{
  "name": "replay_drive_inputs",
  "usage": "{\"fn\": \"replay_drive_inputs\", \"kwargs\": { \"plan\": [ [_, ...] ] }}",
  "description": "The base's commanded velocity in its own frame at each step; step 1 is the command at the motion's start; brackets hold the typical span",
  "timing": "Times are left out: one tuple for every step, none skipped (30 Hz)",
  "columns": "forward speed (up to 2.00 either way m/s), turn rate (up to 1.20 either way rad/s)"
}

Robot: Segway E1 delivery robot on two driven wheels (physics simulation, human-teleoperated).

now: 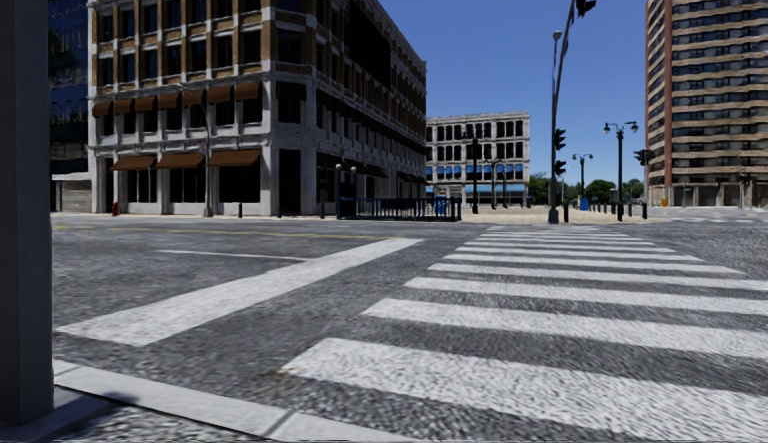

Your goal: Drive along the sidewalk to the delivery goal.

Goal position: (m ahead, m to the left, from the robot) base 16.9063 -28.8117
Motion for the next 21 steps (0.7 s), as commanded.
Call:
{"fn": "replay_drive_inputs", "kwargs": {
  "plan": [
    [2.0,-1.2],
    [2.0,-0.79],
    [2.0,-0.02],
    [2.0,-0.02],
    [2.0,0.0],
    [2.0,0.0],
    [2.0,0.0],
    [2.0,0.0],
    [2.0,0.0],
    [2.0,0.0],
    [2.0,0.0],
    [2.0,0.0],
    [2.0,0.0],
    [2.0,0.0],
    [2.0,0.0],
    [2.0,0.0],
    [2.0,0.0],
    [2.0,0.0],
    [2.0,0.0],
    [2.0,0.0],
    [2.0,0.0]
  ]
}}
